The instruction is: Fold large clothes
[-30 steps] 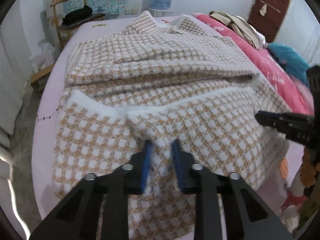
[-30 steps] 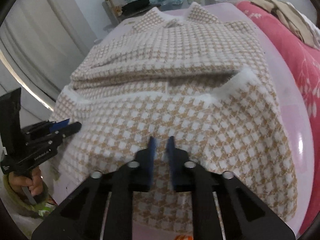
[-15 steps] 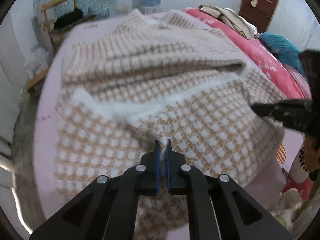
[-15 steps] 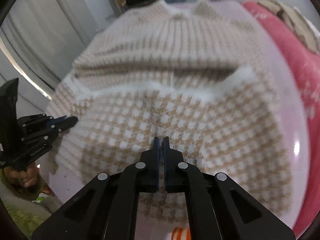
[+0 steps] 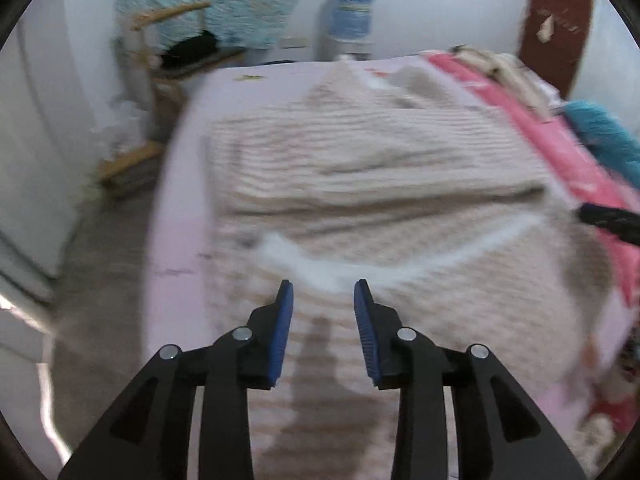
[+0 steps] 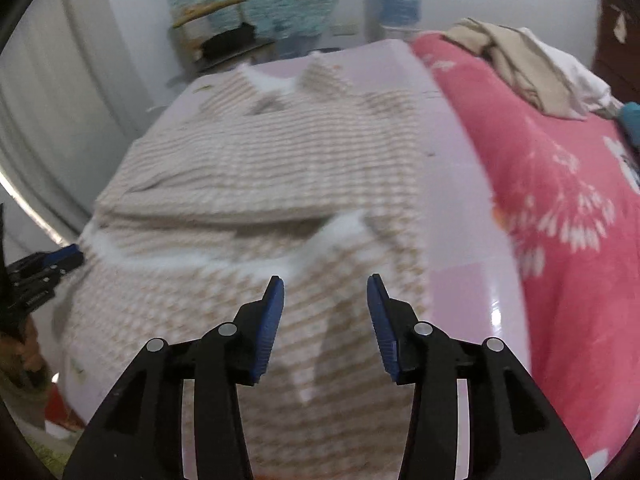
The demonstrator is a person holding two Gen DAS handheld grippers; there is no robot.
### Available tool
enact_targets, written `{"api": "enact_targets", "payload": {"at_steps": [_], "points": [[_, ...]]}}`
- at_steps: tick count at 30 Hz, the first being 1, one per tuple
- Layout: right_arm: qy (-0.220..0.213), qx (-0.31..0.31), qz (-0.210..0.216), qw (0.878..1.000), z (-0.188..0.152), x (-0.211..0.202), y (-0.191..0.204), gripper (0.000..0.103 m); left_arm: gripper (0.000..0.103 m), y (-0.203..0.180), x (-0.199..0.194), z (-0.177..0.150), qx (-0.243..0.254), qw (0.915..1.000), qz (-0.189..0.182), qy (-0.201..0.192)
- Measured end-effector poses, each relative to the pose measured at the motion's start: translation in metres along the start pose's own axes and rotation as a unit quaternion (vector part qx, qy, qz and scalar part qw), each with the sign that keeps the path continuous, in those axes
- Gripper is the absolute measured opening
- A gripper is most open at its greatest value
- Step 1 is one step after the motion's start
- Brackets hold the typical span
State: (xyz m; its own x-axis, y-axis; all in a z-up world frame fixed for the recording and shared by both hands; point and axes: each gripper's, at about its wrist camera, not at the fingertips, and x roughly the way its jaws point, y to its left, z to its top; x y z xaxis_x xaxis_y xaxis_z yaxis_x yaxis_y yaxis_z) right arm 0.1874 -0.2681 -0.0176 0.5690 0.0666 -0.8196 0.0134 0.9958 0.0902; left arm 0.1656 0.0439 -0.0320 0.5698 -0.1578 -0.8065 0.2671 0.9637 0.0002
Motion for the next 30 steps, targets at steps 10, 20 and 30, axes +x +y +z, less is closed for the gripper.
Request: {"api": "enact_targets", "payload": {"at_steps": [10, 20, 30], "points": [[0.025, -0.022, -0.023, 0.999, 0.006, 0.032, -0.003, 0.039, 0.031, 0.026, 0.033, 0.008, -0.021, 0.9987, 0.035, 0.031], [0.075, -0.066, -0.047, 0.994, 0.018, 0.046, 0.0, 0.028, 0.013, 0.016, 0.039, 0.006, -0.014, 0.9986, 0.043, 0.026], [-0.03, 0.003, -0.049, 0.998, 0.018, -0.003, -0.015, 0.004, 0.008, 0.01, -0.022, 0.015, -0.026, 0.9938, 0.078, -0.074]]}}
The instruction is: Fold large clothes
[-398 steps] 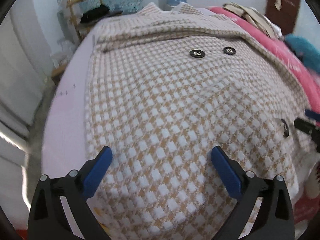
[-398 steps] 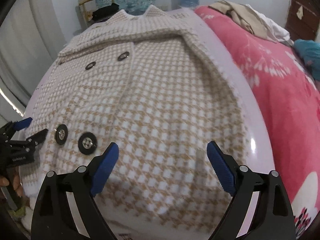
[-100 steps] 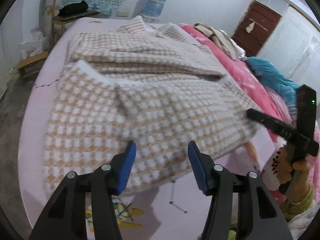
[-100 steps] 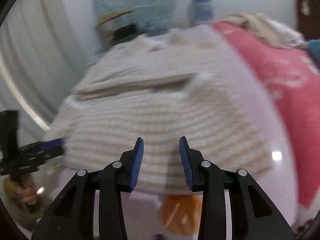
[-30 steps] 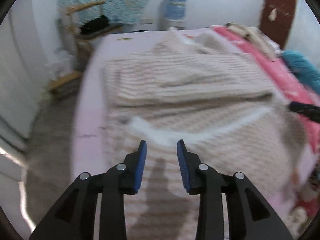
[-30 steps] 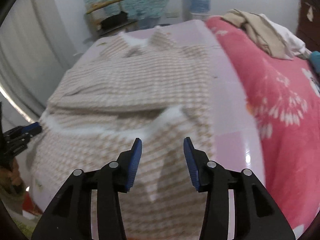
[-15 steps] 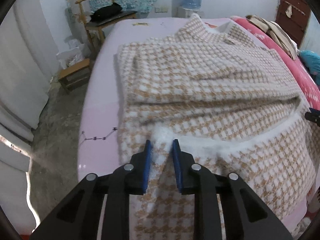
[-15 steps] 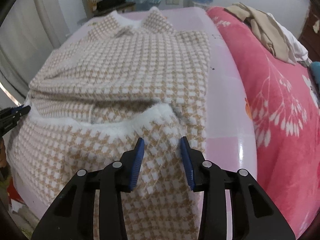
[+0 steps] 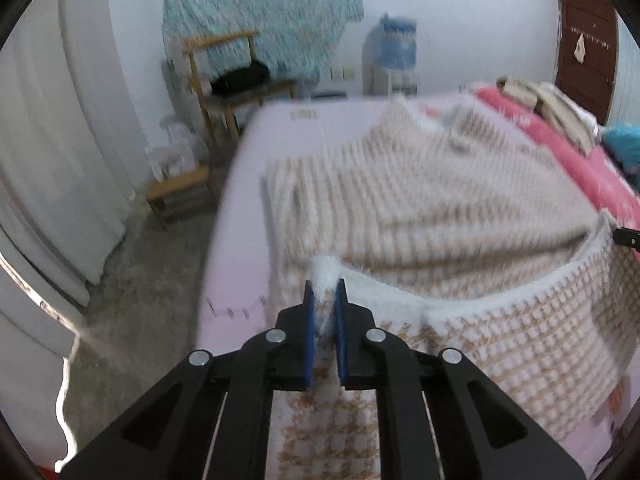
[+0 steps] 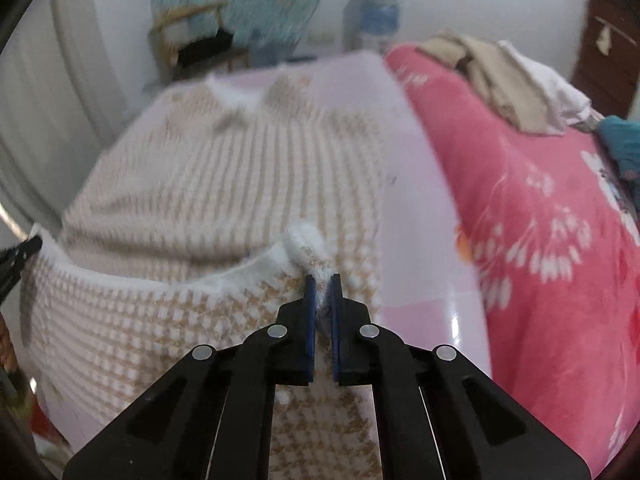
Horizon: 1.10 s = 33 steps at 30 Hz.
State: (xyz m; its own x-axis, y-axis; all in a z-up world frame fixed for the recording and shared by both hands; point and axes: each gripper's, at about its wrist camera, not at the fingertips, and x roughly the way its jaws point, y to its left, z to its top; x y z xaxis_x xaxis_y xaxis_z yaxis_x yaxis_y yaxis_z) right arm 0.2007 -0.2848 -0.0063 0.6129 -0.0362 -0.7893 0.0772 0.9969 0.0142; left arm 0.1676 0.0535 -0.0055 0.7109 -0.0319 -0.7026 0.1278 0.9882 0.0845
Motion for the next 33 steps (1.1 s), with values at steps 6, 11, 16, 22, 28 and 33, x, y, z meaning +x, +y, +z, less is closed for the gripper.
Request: {"api": "enact_targets", "payload": {"at_steps": [6, 11, 16, 22, 28, 33], "points": [[-0.017, 0.011, 0.0, 1.0, 0.021, 0.018, -0.009, 0.004, 0.008, 0.007, 0.016, 0.026, -0.007, 0.9996, -0.005, -0.027], [0.017, 0.025, 0.003, 1.0, 0.013, 0.064, -0.01, 0.005, 0.01, 0.011, 0.062, 0.007, -0.026, 0.9995, -0.007, 0.018], [0.011, 0.042, 0.017, 0.999, 0.012, 0.054, -0.015, 0.021, 0.029, 0.019, 0.055, 0.001, -0.043, 0.999, -0.015, 0.003], [-0.046, 0.057, 0.052, 0.996, 0.0, -0.013, -0.013, 0.046, 0.037, 0.027, -0.008, 0.003, -0.06, 0.9955, -0.047, -0.056], [-0.034, -0.027, 0.158, 0.986, -0.055, -0.049, 0.06, 0.042, 0.037, -0.04, -0.06, -0.034, 0.026, 0.972, -0.232, -0.028], [0.02, -0.099, 0.136, 0.985, -0.092, -0.016, 0.11, 0.023, 0.038, -0.092, -0.033, -0.074, 0.079, 0.9736, -0.211, 0.038]]}}
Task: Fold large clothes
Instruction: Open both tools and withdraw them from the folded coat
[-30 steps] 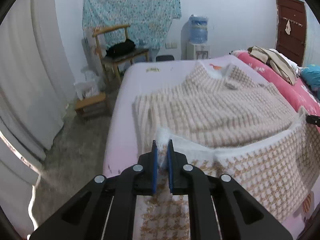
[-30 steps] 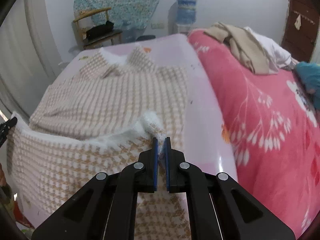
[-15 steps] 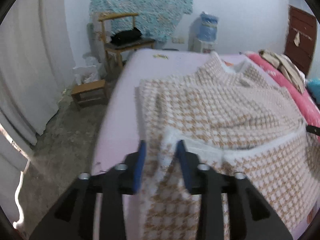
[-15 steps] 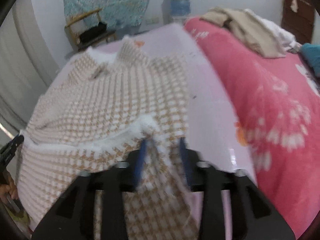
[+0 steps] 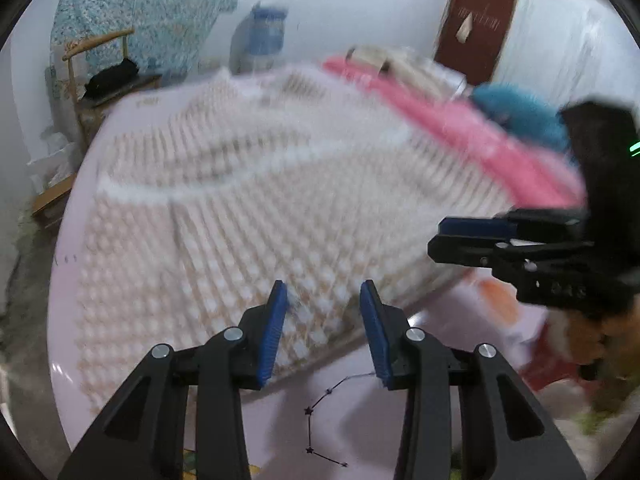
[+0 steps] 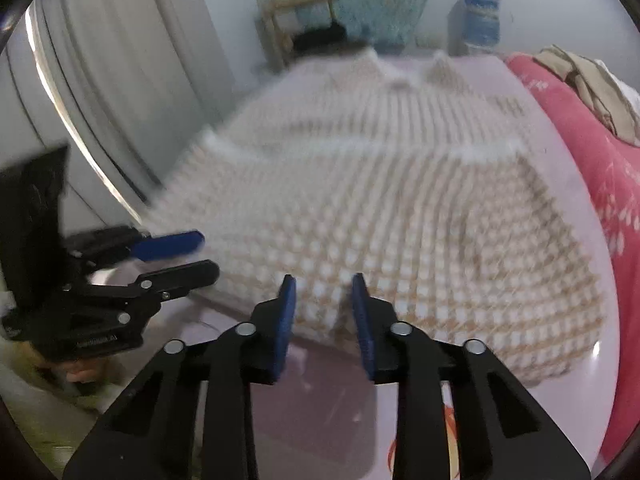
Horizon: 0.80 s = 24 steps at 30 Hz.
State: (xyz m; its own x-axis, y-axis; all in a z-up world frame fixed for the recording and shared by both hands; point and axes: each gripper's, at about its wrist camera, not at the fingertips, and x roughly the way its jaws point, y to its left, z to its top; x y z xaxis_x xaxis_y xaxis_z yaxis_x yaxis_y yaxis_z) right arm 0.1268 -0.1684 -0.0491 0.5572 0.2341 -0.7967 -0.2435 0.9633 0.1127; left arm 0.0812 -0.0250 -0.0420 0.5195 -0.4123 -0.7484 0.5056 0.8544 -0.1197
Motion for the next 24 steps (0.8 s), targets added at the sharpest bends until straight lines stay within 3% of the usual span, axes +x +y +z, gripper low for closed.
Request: {"api": "enact_targets", "payload": {"at_steps": [2, 5, 7, 10, 14, 16, 20, 22, 23, 24], "points": [[0.002, -0.003, -0.014, 1.0, -0.003, 0.014, -0.001, 0.023, 0.04, 0.005, 0.016, -0.006, -0.015, 0.9999, 0.006, 0.005], [0.01, 0.004, -0.016, 1.0, 0.006, 0.008, -0.002, 0.022, 0.038, 0.003, 0.01, 0.0, -0.022, 0.9997, 0.006, 0.003], [0.001, -0.002, -0.018, 1.0, 0.01, -0.004, 0.003, 0.016, 0.038, -0.002, -0.003, 0.003, -0.015, 0.9998, -0.006, -0.013], [-0.014, -0.005, -0.008, 1.0, 0.013, -0.005, 0.012, 0.016, 0.038, -0.005, -0.016, 0.009, -0.005, 0.9987, -0.028, -0.042], [0.004, -0.007, -0.029, 1.0, 0.007, 0.022, 0.014, 0.016, 0.039, 0.003, 0.021, 0.004, -0.018, 0.9997, 0.017, 0.007], [0.007, 0.003, -0.028, 1.0, 0.007, 0.014, 0.012, 0.015, 0.039, 0.011, 0.017, 0.003, -0.041, 0.9992, -0.001, 0.001], [-0.017, 0.018, -0.046, 0.999, -0.003, -0.018, 0.002, 0.015, 0.039, 0.021, -0.013, -0.002, -0.046, 0.9986, 0.02, -0.019], [0.004, 0.027, -0.051, 0.998, -0.016, -0.008, -0.009, 0.016, 0.039, 0.033, -0.006, -0.012, -0.054, 0.9973, 0.049, 0.002], [0.004, 0.033, -0.043, 0.999, -0.023, -0.002, -0.013, 0.017, 0.039, 0.039, 0.002, -0.018, -0.064, 0.9967, 0.048, 0.015], [-0.009, 0.05, -0.029, 0.998, -0.027, -0.002, -0.019, 0.017, 0.039, 0.042, 0.003, -0.022, -0.073, 0.9966, 0.039, 0.002]]}}
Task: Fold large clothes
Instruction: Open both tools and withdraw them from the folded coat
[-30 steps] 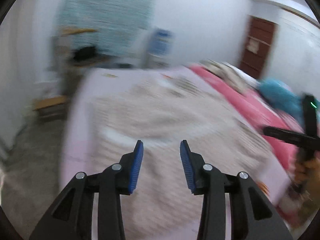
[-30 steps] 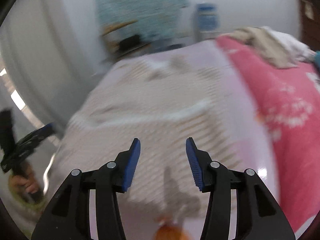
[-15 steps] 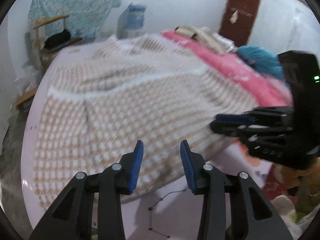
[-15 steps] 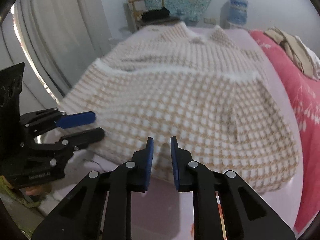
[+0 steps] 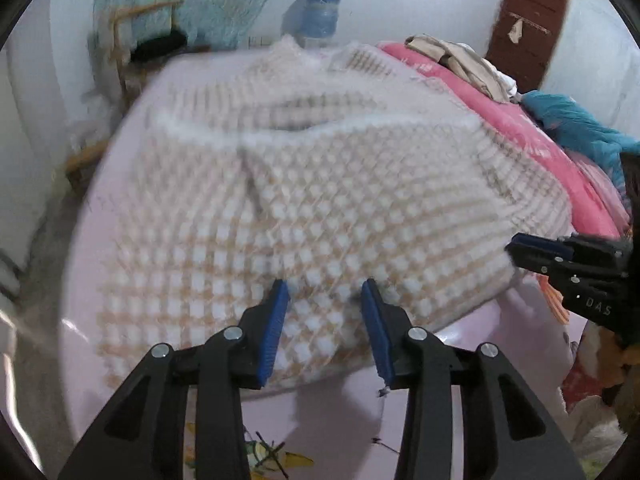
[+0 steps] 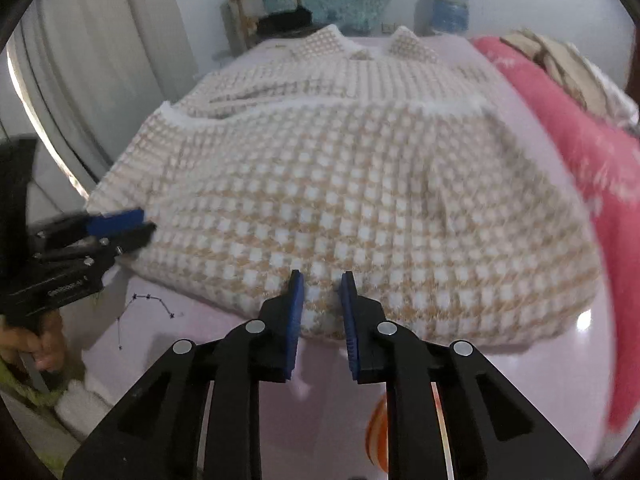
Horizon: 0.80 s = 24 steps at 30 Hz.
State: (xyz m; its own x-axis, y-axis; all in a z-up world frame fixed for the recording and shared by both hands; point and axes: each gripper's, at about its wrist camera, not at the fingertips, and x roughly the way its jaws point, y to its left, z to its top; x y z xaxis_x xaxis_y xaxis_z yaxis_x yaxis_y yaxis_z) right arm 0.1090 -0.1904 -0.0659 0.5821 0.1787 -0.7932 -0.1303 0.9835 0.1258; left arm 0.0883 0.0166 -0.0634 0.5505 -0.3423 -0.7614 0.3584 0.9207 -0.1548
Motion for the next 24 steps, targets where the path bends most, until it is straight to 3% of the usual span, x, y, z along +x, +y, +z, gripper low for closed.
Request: {"api": "enact_targets", "payload": {"at_steps": [3, 6, 8, 9, 10, 13, 16, 17, 19, 21, 24], "points": [[0.007, 0.026, 0.007, 1.0, 0.006, -0.01, -0.006, 0.019, 0.038, 0.0, -0.011, 0.001, -0.007, 1.0, 0.005, -0.002], [-0.015, 0.021, -0.04, 0.999, 0.001, -0.032, -0.015, 0.019, 0.038, 0.015, -0.034, -0.005, -0.031, 0.9989, 0.022, -0.026], [0.003, 0.027, -0.053, 0.998, -0.008, -0.024, -0.024, 0.019, 0.038, 0.033, -0.025, -0.013, -0.052, 0.9976, 0.045, -0.006], [0.025, 0.034, -0.044, 0.998, -0.015, -0.009, -0.031, 0.019, 0.038, 0.042, -0.021, -0.017, -0.066, 0.9971, 0.037, 0.0], [0.012, 0.035, -0.041, 0.998, -0.018, -0.009, -0.032, 0.019, 0.038, 0.045, -0.025, -0.02, -0.074, 0.9968, 0.026, -0.019], [0.016, 0.031, -0.047, 0.998, -0.01, -0.02, -0.033, 0.019, 0.038, 0.044, -0.037, -0.015, -0.071, 0.9968, 0.035, -0.013], [-0.019, 0.047, -0.073, 0.996, -0.007, -0.04, -0.041, 0.02, 0.038, 0.057, -0.056, -0.016, -0.084, 0.9946, 0.044, -0.041], [-0.025, 0.061, -0.09, 0.994, -0.009, -0.042, -0.05, 0.021, 0.038, 0.065, -0.053, -0.02, -0.094, 0.9935, 0.055, -0.034], [-0.003, 0.096, -0.119, 0.988, -0.018, -0.029, -0.074, 0.021, 0.037, 0.079, -0.041, -0.026, -0.12, 0.9918, 0.04, -0.019], [0.006, 0.136, -0.087, 0.987, -0.027, -0.019, -0.092, 0.021, 0.037, 0.081, -0.042, -0.024, -0.125, 0.9913, 0.033, -0.028], [0.0, 0.128, -0.092, 0.988, -0.018, -0.032, -0.087, 0.022, 0.037, 0.077, -0.053, -0.017, -0.122, 0.9915, 0.035, -0.027]]}}
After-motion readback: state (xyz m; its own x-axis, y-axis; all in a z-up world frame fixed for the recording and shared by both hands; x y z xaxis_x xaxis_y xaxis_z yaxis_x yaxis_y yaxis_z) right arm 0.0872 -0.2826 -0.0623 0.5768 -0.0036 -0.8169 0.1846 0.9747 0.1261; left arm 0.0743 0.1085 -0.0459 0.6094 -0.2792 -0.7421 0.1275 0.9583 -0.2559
